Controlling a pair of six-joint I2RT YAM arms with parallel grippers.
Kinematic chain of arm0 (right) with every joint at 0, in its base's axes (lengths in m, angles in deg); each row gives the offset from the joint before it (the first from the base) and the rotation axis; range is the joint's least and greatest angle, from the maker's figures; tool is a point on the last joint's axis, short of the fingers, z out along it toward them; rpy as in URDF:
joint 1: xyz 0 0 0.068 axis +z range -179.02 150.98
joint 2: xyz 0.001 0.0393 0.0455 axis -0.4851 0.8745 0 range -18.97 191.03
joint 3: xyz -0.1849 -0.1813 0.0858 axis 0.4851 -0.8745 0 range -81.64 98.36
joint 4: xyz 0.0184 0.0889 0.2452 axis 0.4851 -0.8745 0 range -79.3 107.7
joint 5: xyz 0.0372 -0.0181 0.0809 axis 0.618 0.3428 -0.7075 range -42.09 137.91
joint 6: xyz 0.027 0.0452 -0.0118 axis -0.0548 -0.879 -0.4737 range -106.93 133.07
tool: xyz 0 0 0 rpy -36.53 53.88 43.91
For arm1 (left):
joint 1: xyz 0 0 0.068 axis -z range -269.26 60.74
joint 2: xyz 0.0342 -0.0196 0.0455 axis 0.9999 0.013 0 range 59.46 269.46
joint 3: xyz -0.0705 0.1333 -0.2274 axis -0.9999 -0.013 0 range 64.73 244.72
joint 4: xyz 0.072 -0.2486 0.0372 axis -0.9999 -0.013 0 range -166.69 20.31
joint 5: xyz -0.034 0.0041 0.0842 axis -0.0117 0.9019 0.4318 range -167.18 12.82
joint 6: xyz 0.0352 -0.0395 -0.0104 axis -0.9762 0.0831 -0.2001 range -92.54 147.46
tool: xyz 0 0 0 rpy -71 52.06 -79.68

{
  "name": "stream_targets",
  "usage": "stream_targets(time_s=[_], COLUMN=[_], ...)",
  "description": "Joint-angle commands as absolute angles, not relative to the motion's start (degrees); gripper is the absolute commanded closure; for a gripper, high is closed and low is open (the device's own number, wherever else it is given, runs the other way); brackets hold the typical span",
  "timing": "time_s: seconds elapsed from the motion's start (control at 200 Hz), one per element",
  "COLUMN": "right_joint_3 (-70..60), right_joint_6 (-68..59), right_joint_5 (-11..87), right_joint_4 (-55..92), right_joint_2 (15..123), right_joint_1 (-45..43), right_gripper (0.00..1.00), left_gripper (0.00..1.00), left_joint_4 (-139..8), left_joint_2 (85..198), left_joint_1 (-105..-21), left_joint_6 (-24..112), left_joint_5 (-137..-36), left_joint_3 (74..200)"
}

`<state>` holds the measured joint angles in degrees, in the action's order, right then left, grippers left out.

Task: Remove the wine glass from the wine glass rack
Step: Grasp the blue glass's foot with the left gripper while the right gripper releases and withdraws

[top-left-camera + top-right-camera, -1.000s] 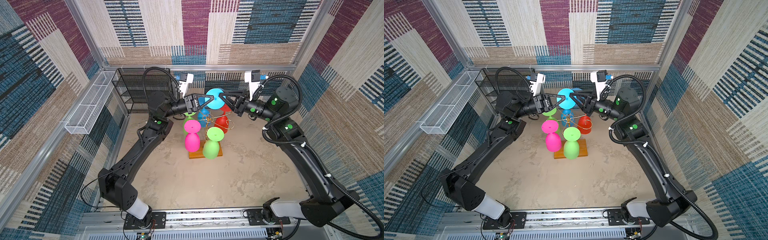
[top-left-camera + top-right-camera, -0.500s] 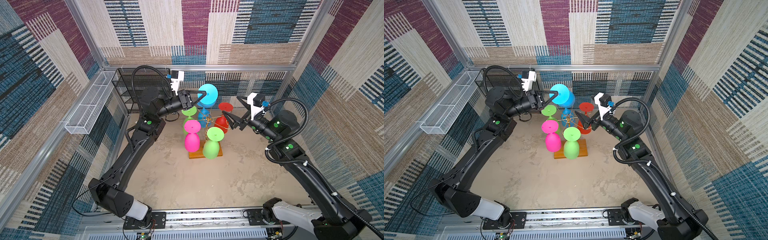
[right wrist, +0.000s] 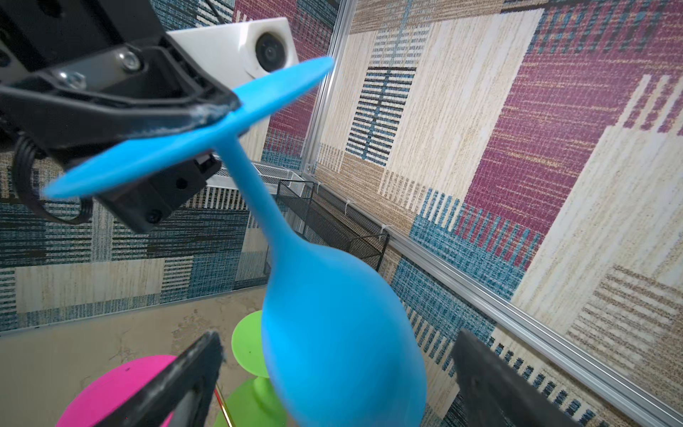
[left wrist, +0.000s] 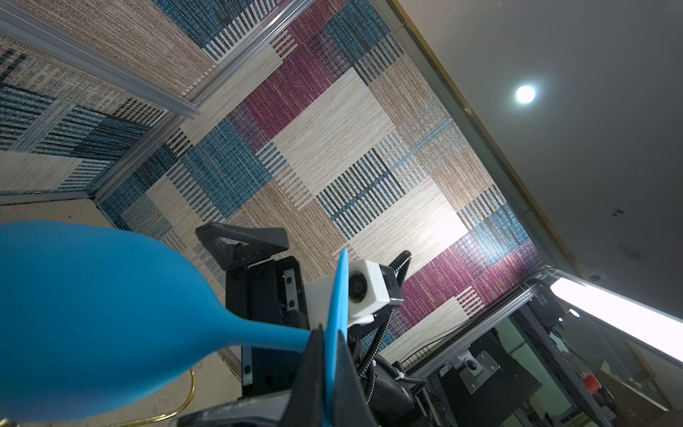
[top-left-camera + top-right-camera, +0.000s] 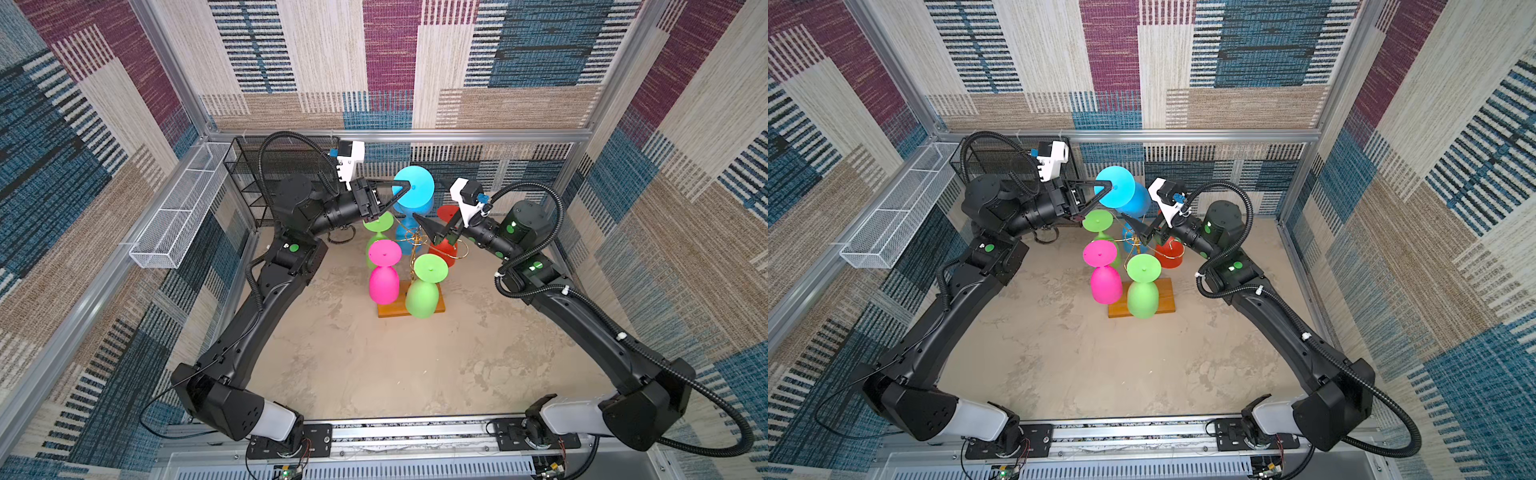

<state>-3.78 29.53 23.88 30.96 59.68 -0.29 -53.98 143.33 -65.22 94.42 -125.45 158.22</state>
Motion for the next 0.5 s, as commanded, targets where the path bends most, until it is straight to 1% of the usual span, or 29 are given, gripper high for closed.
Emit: stream_targets(time_s=[0.0,0.265,0.496], right_joint_3=[-1.79,2.17,4.65], right_joint_6=[30.47,30.34,30.2], right_joint_5=[23.59,22.9,25.57], right_joint_4=[34.09,33.89,32.09], right_joint_2=[61.88,66.56,69.28], right_joint_1=[-0.08,0.76,1.79], right_gripper=[0.01,0.01,0.0], left_gripper=[1.0,1.0,1.0], left_joint_4=[-49.2,-45.59,-41.95], left_joint_2=[142.87,142.6,142.64], left_joint_1=[-65.57,-66.14,-66.84], left_joint_6=[97.77,101.17,104.08], left_joint_5=[-126.1,-126.74,-126.71], left_joint_3=[157.68,156.22,155.16])
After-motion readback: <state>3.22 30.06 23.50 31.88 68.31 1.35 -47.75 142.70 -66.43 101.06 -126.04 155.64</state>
